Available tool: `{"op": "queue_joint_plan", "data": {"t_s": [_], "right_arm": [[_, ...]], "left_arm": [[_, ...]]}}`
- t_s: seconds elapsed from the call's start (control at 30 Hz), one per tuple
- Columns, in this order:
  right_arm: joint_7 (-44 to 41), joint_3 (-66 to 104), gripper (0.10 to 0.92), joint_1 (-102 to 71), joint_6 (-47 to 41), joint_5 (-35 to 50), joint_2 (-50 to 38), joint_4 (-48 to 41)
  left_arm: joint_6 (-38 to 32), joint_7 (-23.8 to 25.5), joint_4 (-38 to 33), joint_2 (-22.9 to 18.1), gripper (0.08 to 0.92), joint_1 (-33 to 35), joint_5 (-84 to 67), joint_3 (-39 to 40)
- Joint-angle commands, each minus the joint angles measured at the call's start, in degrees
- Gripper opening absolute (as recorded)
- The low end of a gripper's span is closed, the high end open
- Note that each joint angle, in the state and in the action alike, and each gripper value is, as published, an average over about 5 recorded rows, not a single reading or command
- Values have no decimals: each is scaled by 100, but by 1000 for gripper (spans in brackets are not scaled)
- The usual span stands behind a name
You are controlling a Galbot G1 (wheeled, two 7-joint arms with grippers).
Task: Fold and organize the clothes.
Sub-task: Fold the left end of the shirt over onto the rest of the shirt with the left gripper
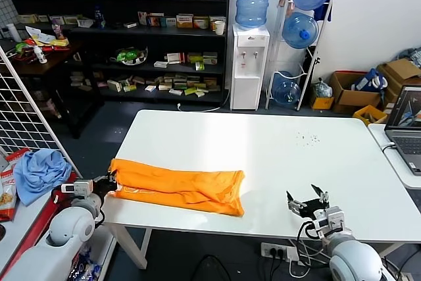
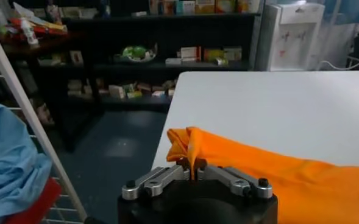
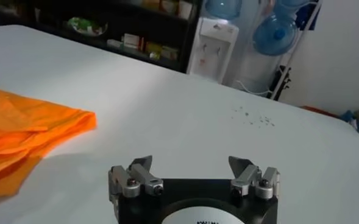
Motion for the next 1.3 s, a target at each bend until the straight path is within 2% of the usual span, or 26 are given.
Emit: {"op": "queue_joint_plan", "data": {"t_s": [0.03, 0.23, 0.47, 0.8, 1.17, 1.3], "right_arm": [[47, 9, 823, 24, 514, -289, 109, -166], [97, 77, 823, 30, 623, -380, 181, -238], [122, 126, 823, 66, 649, -466, 255, -306], [114, 151, 823, 119, 663, -474, 299, -430], [122, 125, 823, 179, 633, -467, 341, -446], [130, 120, 823, 200, 614, -459, 326, -439]], "left_arm": [[45, -252, -1289, -200, 115, 23, -110, 476], [140, -564, -1670, -843, 115, -87, -284, 1316], [232, -864, -1642, -1453, 115, -402, -379, 2131], [243, -1070, -1371, -2019, 115, -488, -390, 2734], [-37, -991, -962, -2514, 115, -697, -260, 2954], [-214, -837, -771, -2553, 163, -735, -240, 2988]]}}
